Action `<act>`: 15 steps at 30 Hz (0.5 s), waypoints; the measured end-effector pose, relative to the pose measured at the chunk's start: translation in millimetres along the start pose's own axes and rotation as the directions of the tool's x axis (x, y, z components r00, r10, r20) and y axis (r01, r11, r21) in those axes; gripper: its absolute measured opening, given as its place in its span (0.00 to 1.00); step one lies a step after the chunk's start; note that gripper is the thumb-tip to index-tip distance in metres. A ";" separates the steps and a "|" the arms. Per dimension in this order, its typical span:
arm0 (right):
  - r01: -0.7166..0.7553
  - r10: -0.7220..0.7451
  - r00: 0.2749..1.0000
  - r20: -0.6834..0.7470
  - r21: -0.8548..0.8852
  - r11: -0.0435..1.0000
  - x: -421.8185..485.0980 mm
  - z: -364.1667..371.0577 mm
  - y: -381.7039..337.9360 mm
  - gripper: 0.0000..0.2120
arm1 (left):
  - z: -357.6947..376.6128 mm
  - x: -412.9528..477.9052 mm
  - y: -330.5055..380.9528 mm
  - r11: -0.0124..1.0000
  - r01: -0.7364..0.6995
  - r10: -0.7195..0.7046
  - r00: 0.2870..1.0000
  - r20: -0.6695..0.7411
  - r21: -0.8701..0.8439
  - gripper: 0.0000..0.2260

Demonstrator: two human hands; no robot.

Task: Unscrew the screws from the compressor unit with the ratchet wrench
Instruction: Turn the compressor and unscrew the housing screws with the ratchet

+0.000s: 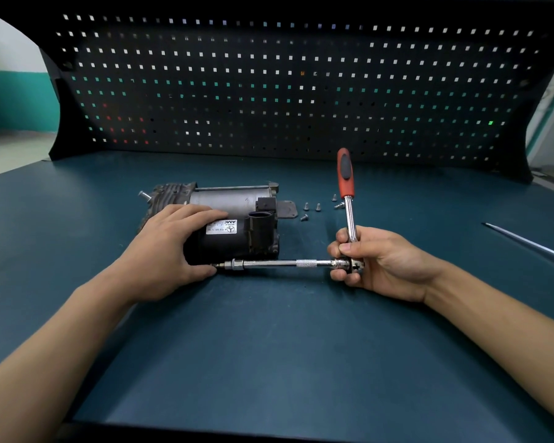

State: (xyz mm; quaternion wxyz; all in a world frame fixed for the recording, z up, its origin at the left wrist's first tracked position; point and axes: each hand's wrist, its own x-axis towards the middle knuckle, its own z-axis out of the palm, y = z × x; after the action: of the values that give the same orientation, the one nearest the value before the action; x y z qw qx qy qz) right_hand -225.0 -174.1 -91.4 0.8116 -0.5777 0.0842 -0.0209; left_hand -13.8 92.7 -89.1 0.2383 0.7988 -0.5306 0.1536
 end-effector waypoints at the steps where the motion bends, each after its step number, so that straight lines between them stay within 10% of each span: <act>1: 0.000 0.000 1.000 0.000 0.004 1.000 0.1 -0.7 0.2 0.08 | -0.2 -0.1 0.4 1.000 0.002 -0.002 1.000 0.001 -0.002 0.37; 15: 0.016 -0.016 1.000 0.022 0.030 0.999 1.3 -4.2 1.7 0.08 | -0.8 0.0 1.1 1.000 0.019 -0.020 1.000 0.021 0.006 0.37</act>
State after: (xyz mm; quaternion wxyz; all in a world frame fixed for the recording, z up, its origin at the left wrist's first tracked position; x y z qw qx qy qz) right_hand -224.5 -177.6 -94.5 0.8208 -0.5665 0.0702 -0.0222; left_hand -14.8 92.8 -88.1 0.2321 0.8061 -0.5249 0.1445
